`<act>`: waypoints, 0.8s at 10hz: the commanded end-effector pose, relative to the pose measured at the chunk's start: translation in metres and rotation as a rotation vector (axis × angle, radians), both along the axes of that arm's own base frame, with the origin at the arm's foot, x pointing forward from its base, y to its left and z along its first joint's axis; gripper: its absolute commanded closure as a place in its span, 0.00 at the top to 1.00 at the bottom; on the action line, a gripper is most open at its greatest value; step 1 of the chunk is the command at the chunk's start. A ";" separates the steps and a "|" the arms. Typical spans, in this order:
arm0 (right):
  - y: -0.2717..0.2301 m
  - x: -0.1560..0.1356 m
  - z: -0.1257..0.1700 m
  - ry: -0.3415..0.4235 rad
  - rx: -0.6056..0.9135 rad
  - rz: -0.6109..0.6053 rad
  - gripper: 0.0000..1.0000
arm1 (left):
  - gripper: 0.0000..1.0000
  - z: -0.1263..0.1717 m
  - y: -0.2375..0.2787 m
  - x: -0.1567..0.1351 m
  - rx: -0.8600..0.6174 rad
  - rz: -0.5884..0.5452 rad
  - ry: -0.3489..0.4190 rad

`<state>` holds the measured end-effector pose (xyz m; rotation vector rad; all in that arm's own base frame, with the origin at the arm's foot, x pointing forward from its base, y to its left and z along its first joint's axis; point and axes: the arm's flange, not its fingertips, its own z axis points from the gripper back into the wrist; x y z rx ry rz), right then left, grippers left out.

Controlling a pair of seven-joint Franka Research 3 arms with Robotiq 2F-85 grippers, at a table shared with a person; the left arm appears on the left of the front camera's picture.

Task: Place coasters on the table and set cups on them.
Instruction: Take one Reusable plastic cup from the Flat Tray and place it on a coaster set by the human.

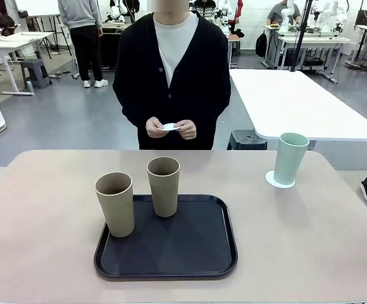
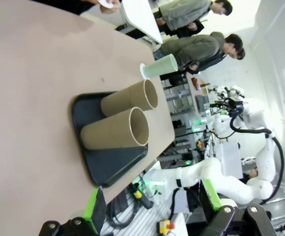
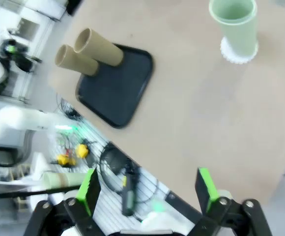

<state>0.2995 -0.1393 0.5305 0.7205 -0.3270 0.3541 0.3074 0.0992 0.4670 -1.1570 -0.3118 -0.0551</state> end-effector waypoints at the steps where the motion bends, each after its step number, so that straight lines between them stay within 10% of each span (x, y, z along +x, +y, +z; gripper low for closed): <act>1: -0.044 0.029 -0.034 0.125 0.353 -0.142 1.00 | 1.00 0.001 -0.001 0.001 -0.009 0.005 -0.005; 8: -0.122 0.031 -0.077 0.176 0.562 -0.147 1.00 | 1.00 0.001 -0.001 0.001 -0.009 0.005 -0.005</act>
